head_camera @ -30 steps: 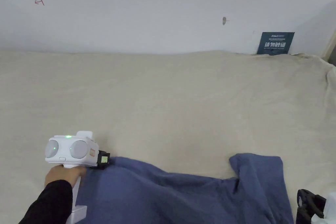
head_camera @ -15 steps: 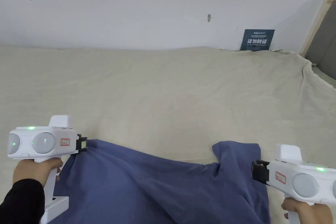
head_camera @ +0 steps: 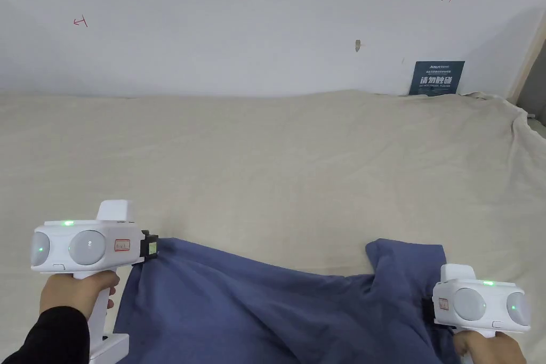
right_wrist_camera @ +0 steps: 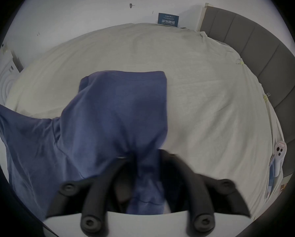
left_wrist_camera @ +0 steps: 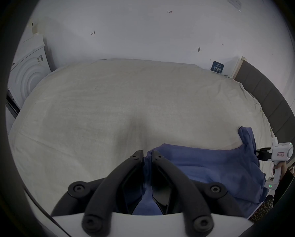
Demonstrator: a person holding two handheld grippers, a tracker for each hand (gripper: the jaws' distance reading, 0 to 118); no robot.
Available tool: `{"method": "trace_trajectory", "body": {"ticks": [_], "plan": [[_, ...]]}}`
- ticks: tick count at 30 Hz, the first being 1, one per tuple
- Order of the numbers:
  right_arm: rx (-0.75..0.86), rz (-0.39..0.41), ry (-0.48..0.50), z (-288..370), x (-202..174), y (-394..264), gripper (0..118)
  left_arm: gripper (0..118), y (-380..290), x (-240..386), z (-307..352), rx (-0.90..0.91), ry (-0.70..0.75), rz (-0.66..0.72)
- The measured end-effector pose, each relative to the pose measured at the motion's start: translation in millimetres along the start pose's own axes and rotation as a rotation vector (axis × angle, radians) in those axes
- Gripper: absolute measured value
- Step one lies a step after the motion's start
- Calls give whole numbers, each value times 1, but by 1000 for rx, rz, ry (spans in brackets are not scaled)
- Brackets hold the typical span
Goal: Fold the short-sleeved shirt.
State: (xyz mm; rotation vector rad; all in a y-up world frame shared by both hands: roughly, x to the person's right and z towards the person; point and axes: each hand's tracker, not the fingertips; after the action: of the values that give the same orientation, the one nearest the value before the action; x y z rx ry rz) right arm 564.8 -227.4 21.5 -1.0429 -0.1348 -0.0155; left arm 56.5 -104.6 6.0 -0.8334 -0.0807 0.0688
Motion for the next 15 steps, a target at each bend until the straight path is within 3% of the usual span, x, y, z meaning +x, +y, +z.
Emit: {"method": "trace_trajectory", "body": {"ticks": [4, 5, 9, 15], "plan": [[28, 30, 19, 19, -4, -4, 1, 6, -7, -3, 4, 2, 0, 27], [83, 5, 41, 32, -3, -3, 1, 6, -8, -3, 6, 4, 0, 32], [213, 42, 90, 91, 2, 3, 1, 7, -14, -9, 25, 12, 9, 59], [452, 28, 145, 192, 25, 35, 1, 6, -8, -17, 82, 107, 5, 102]]}}
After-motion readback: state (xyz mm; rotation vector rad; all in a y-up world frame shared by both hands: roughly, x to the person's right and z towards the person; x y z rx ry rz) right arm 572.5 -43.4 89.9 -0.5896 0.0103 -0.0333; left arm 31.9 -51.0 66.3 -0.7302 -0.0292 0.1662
